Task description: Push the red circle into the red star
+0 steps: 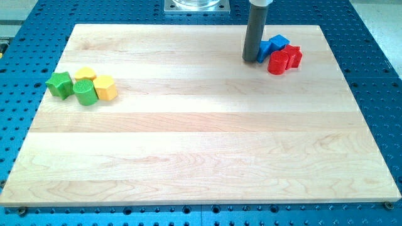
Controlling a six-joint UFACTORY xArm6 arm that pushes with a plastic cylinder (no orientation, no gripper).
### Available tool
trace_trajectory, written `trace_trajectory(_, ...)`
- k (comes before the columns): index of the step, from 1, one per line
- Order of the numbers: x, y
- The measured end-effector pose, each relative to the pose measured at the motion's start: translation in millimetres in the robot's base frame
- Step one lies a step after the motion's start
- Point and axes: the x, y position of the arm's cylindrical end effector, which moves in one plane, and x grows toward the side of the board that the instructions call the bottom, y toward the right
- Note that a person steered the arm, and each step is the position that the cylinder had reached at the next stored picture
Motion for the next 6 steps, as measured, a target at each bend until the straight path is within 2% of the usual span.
trace_trajectory(2,40,31)
trace_trajectory(3,90,6)
trace_trajectory(4,116,40)
trace_trajectory(5,76,91)
trace_trajectory(6,75,83)
